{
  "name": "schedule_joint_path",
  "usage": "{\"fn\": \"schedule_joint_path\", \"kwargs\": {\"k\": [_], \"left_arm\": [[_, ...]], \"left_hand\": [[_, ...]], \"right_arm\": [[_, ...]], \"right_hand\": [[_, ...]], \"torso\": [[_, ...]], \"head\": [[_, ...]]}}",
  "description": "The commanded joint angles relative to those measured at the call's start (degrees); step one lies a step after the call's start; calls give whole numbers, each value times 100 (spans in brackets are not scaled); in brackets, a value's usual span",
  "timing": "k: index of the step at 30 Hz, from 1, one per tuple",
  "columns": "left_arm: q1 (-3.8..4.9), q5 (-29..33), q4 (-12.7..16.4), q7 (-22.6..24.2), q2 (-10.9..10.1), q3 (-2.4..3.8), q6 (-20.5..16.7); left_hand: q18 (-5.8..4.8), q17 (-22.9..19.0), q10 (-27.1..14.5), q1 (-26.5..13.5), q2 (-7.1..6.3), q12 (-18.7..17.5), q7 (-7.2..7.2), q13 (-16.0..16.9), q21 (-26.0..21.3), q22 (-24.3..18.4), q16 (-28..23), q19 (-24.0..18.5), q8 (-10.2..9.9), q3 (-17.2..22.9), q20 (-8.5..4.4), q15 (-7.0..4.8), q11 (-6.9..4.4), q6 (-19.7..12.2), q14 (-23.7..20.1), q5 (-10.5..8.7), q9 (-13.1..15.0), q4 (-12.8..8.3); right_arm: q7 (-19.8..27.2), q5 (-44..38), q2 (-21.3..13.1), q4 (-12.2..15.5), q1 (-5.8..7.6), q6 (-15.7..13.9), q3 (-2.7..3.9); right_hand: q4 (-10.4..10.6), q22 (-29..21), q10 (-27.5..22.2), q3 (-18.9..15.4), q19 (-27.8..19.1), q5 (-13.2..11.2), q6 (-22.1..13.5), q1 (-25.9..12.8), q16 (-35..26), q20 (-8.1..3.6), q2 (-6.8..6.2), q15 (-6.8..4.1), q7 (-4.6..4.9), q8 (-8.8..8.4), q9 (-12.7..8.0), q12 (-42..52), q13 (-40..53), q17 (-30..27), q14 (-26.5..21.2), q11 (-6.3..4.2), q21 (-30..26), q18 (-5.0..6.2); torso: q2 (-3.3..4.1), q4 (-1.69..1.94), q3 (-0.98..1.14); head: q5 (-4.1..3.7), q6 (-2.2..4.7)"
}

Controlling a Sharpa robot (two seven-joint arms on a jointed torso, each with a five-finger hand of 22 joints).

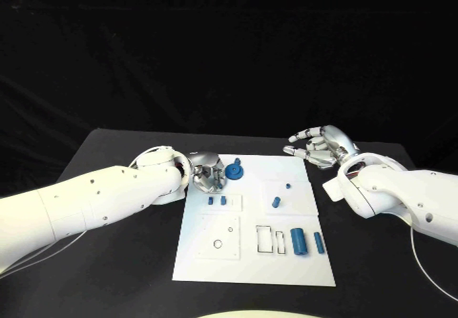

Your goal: Assemble the parts on the task board

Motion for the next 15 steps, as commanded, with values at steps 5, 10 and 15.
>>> {"fn": "schedule_joint_path", "kwargs": {"k": [5,10,15], "left_arm": [[-15,-2,16,2,10,-13,82],[-15,19,15,-20,6,-13,59],[-15,28,14,-49,-3,-13,60]], "left_hand": [[-46,-37,-121,-102,0,51,29,39,-40,-21,29,-34,-99,-34,28,48,32,-132,4,-39,-34,-12],[-43,-59,-191,-123,-13,105,64,87,-55,-29,37,-39,-213,-24,50,72,52,-284,-14,-33,-60,-13],[-41,-80,-230,-151,-39,142,73,118,-65,-36,43,-41,-301,-24,61,78,59,-417,-25,-31,-79,-9]], "right_arm": [[71,-30,9,-1,-3,56,1],[83,-27,11,-3,-3,45,1],[81,-26,10,-4,-3,46,1]], "right_hand": [[-9,1288,12,-14,319,37,-38,8,-25,-50,66,-46,-11,21,-4,32,6,618,382,-11,0,70],[-11,1289,14,-18,319,38,-44,10,-25,-51,79,-47,-11,31,-7,38,6,620,382,-12,-2,70],[-11,1289,14,-18,319,38,-44,10,-25,-51,79,-47,-11,31,-7,38,6,620,382,-12,-2,70]], "torso": [[1,0,1],[1,-1,0],[2,0,2]], "head": [[3,1],[3,-2],[1,-3]]}}
